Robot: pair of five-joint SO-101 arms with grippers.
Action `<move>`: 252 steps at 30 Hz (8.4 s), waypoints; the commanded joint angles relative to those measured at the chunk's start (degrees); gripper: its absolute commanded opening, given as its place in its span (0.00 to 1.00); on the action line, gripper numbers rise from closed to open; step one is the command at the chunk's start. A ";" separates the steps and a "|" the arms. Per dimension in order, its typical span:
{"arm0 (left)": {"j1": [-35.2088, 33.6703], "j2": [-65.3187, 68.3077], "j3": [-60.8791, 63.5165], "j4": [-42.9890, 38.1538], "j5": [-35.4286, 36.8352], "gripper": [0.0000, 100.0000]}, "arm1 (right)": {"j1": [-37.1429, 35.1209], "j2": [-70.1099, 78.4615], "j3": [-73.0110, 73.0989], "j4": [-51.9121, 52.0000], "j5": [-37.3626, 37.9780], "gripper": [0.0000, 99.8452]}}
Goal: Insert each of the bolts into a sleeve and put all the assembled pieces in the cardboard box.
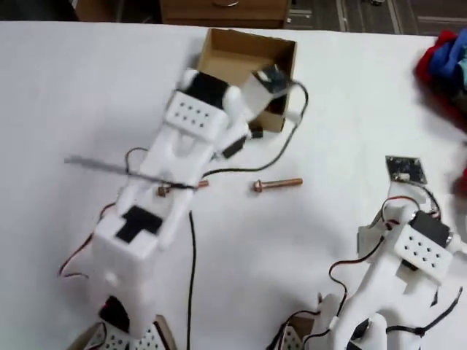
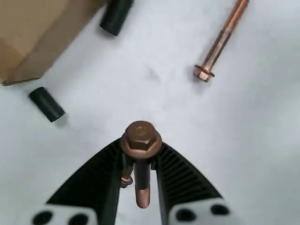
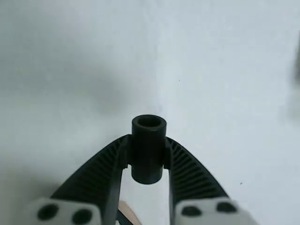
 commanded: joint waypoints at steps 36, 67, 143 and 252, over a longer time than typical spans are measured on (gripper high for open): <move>-3.60 -65.76 71.87 -71.56 38.33 0.03 | -54.11 -58.68 44.04 -55.87 -22.86 0.02; 10.02 -65.32 75.47 -76.75 38.95 0.03 | -49.98 -58.59 44.04 -62.81 -22.86 0.02; -25.76 -65.41 101.23 -71.03 22.95 0.14 | -40.92 56.31 -72.79 -38.99 -36.92 0.02; -41.23 -65.76 110.64 -84.40 32.53 0.14 | -38.81 97.27 -136.18 -6.29 -31.82 0.02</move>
